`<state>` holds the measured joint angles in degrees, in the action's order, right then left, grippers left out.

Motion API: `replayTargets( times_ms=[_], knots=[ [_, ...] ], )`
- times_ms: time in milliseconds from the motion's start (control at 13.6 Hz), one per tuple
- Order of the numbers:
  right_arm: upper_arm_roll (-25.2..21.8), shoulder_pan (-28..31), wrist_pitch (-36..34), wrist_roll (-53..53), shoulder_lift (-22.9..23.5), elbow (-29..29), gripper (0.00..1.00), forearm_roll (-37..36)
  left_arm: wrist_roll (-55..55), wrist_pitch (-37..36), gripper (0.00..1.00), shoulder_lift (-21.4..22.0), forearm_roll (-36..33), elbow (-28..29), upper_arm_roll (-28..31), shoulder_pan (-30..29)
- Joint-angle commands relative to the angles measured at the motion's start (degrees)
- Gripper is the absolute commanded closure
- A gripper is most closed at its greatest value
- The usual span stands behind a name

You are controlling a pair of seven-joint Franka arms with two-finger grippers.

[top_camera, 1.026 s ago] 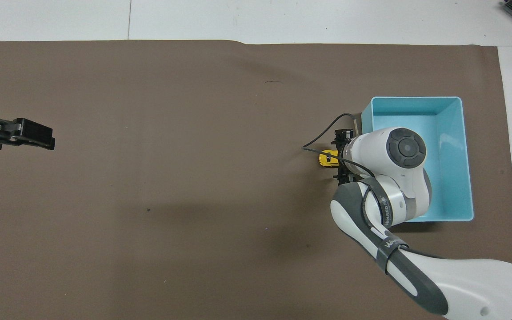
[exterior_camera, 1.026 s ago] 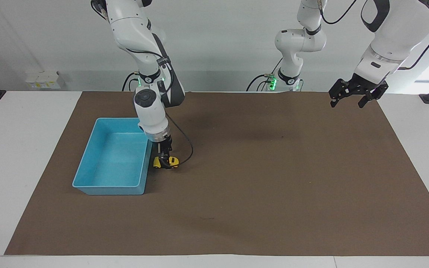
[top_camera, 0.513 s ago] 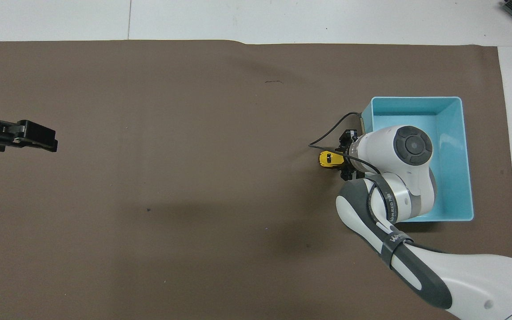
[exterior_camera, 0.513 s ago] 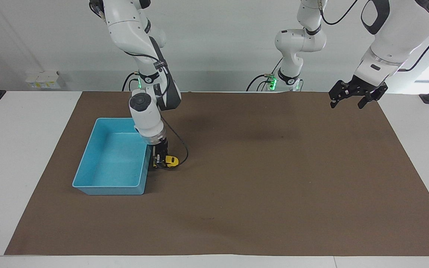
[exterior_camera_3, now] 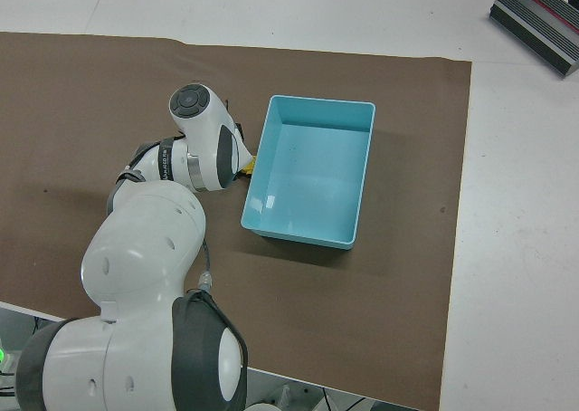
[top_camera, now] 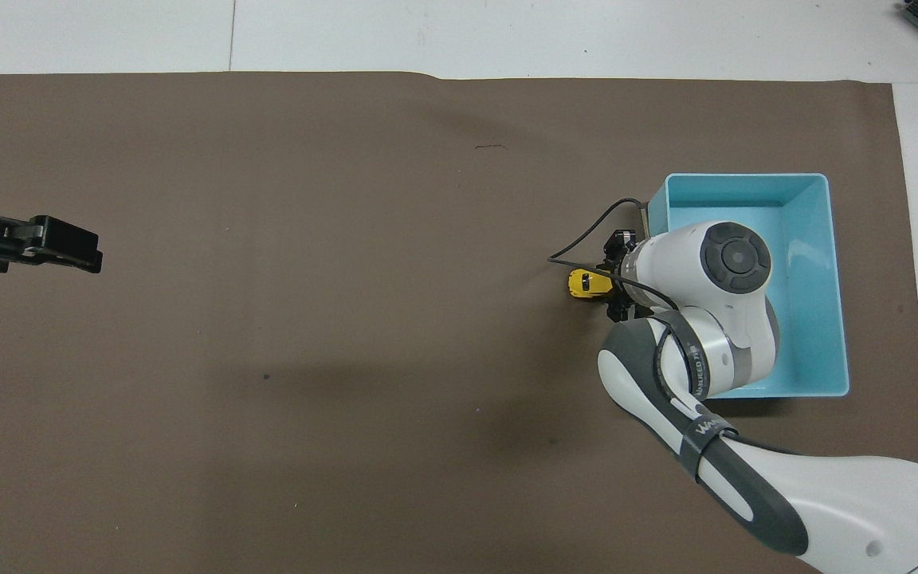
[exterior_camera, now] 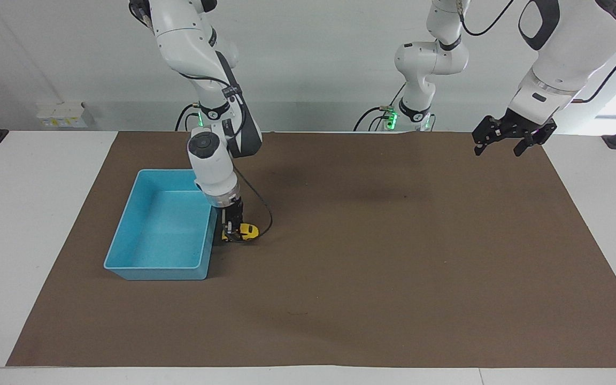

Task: Wind up and store yellow beetle car
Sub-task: 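Lower the right gripper onto the yellow car and grasp it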

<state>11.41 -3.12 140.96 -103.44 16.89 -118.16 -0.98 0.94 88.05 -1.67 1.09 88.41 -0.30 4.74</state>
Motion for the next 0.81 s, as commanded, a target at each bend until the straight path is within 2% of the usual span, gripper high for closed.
replayTargets(
  times_ms=[0,293,440,733],
  knots=[
    [0.7,0.4,-3.7,-1.4,-0.1,2.8,1.00,0.5,-0.3,-0.2,0.00,0.6,0.8,0.5,-0.4,-1.2],
    [1.8,0.4,-9.6,-1.2,-1.5,5.7,1.00,0.9,-0.3,-0.2,0.00,0.6,0.8,0.5,-0.4,-1.2],
    [2.5,0.4,-12.7,-1.0,-2.4,7.9,1.00,4.5,-0.3,-0.2,0.00,0.6,0.9,0.5,-0.4,-1.2],
    [2.7,0.4,-17.5,0.1,-6.2,8.6,1.00,6.8,-0.3,-0.2,0.00,0.6,0.9,0.5,-0.4,-1.2]
  ],
)
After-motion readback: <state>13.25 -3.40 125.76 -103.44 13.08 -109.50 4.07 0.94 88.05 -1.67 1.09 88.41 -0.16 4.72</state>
